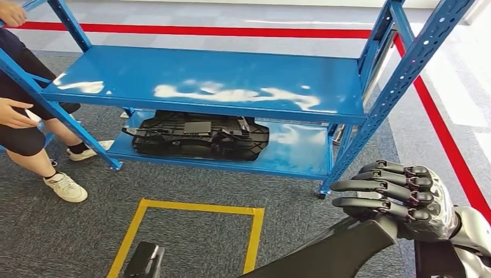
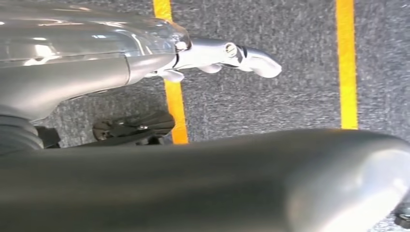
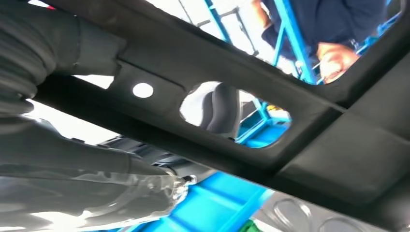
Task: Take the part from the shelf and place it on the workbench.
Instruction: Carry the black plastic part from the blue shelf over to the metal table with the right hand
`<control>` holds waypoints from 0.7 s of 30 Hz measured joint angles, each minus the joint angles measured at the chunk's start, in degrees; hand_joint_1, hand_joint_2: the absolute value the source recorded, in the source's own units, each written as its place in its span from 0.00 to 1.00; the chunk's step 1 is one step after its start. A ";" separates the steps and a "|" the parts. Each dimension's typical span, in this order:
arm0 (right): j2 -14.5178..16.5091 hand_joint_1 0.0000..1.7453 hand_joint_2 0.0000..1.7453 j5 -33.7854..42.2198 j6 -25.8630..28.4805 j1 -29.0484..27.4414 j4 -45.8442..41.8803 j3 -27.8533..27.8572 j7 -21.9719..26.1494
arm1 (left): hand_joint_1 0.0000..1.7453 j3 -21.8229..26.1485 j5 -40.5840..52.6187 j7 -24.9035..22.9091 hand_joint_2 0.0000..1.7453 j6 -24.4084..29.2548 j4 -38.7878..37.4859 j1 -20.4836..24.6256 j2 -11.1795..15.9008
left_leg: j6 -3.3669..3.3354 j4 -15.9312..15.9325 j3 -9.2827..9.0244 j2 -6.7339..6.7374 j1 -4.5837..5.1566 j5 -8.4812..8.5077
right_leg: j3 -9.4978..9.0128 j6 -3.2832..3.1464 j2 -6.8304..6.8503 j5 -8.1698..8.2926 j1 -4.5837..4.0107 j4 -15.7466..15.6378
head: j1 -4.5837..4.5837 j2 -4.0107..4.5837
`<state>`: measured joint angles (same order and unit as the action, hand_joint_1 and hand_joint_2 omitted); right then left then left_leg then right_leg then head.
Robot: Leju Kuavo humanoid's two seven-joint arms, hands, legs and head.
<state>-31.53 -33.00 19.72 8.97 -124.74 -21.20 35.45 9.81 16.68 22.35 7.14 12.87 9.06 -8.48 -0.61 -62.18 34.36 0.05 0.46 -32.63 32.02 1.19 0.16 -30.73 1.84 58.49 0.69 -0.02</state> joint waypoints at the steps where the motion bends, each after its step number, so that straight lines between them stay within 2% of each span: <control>1: 0.04 1.00 1.00 -0.01 0.01 -0.09 0.00 0.09 0.15 | 0.00 0.00 -0.06 0.14 0.00 -0.12 0.00 0.13 0.00 | 0.44 -3.26 1.33 0.00 -0.18 -2.00 | 0.13 -0.20 0.09 0.11 0.04 0.01 | 0.01 0.00; 3: 0.16 1.00 1.00 -0.02 -0.06 -0.26 0.04 0.15 0.31 | 0.00 0.00 -0.35 0.57 0.00 -0.50 0.00 0.26 0.00 | 1.03 -10.77 4.38 0.00 -0.53 -5.42 | 0.44 -0.45 0.22 0.26 0.06 0.05 | 0.01 -0.01; 4: 0.24 1.00 1.00 -0.01 -0.13 -0.30 0.08 0.15 0.37 | 0.00 0.00 -0.52 0.84 0.00 -0.73 0.00 0.27 0.00 | 1.14 -12.78 5.07 0.00 -0.62 -5.89 | 0.53 -0.50 0.25 0.32 0.06 0.08 | 0.01 -0.01; 5: 0.34 1.00 1.00 -0.01 -0.24 -0.30 0.11 0.15 0.42 | 0.00 0.00 -0.70 1.14 0.00 -0.93 0.00 0.29 0.00 | 1.12 -12.50 4.67 0.01 -0.67 -5.23 | 0.56 -0.51 0.25 0.35 0.06 0.11 | 0.01 -0.01; 6: 0.46 1.00 1.00 -0.01 -0.37 -0.27 0.15 0.15 0.45 | 0.00 0.00 -0.86 1.45 0.00 -1.11 0.00 0.36 0.00 | 0.99 -9.97 3.21 0.00 -0.70 -3.63 | 0.53 -0.48 0.23 0.37 0.06 0.14 | 0.01 0.00; 8: 0.69 1.00 1.00 -0.01 -0.66 -0.07 0.21 0.15 0.50 | 0.00 0.01 -1.10 2.06 0.00 -1.42 0.00 0.66 0.00 | 0.43 -1.77 -1.03 -0.07 -0.56 0.11 | 0.49 -0.29 0.20 0.44 0.00 0.17 | 0.01 0.00; 9: 0.82 1.00 1.00 -0.01 -0.79 0.05 0.28 0.15 0.54 | 0.00 0.02 -1.19 2.33 0.00 -1.55 0.00 0.85 0.00 | 0.13 1.34 -2.50 -0.11 -0.42 1.15 | 0.59 -0.06 0.16 0.54 -0.05 0.20 | 0.01 0.01; 10: 0.95 1.00 1.00 -0.01 -0.89 0.16 0.39 0.14 0.57 | 0.00 0.03 -1.27 2.55 0.00 -1.67 0.00 1.02 -0.01 | -0.14 3.11 -3.22 -0.16 -0.29 1.51 | 0.78 0.24 0.14 0.68 -0.09 0.22 | 0.01 0.00; 13: 1.38 1.00 1.00 0.00 -1.13 0.40 0.78 0.09 0.71 | 0.00 0.09 -1.67 3.16 0.00 -1.89 0.00 1.18 -0.05 | -0.93 4.09 -3.11 -0.11 -0.20 1.68 | 1.17 1.28 0.11 1.00 -0.06 0.07 | 0.01 -0.01; 15: 1.57 1.00 1.00 0.00 -1.28 0.75 1.02 0.02 0.85 | 0.00 0.18 -1.81 3.53 0.00 -1.98 0.00 1.26 -0.09 | -1.72 4.77 -3.07 0.06 -0.36 2.37 | 2.05 1.56 0.06 -0.76 -0.10 2.12 | -0.02 -0.01; 16: 1.65 1.00 1.00 -0.01 -1.34 0.89 1.19 -0.05 0.91 | 0.00 0.22 -1.83 3.62 0.00 -2.01 0.00 1.27 -0.13 | -1.99 4.95 -2.99 0.16 -0.40 2.61 | 3.18 1.52 0.02 -2.59 -0.11 4.90 | -0.03 -0.01; 18: 1.84 1.00 1.00 -0.04 -1.43 1.04 1.58 -0.26 0.97 | 0.00 0.29 -1.86 3.66 0.00 -2.04 0.00 1.10 -0.16 | -2.23 4.85 -2.63 0.25 -0.23 2.77 | 6.36 1.49 -0.05 -6.32 -0.17 12.55 | -0.04 0.00; 19: 1.96 1.00 1.00 -0.10 -1.44 1.03 1.78 -0.37 0.97 | 0.00 0.33 -1.86 3.65 0.00 -2.02 0.00 0.94 -0.17 | -2.27 4.73 -2.48 0.28 -0.16 2.79 | 7.38 1.59 -0.05 -7.14 -0.16 15.26 | -0.04 0.00; 20: 2.07 1.00 1.00 -0.16 -1.43 1.02 1.95 -0.45 0.97 | 0.00 0.37 -1.87 3.63 0.00 -1.99 0.00 0.79 -0.17 | -2.28 4.59 -2.37 0.30 -0.11 2.80 | 7.41 1.71 -0.05 -6.86 -0.16 15.90 | -0.04 0.00; 21: 2.16 1.00 1.00 -0.23 -1.41 1.03 2.07 -0.50 0.97 | 0.00 0.40 -1.87 3.59 0.00 -1.94 0.00 0.66 -0.17 | -2.25 4.44 -2.32 0.29 -0.10 2.78 | 6.24 1.87 -0.04 -5.49 -0.15 13.99 | -0.04 0.00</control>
<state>-29.37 -33.23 18.31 10.00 -122.67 -21.70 36.41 10.21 14.80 25.93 5.20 12.87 9.72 -8.66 -2.87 -57.74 32.03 0.34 0.36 -29.85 38.25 3.06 0.12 -36.22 1.69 72.48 0.66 -0.02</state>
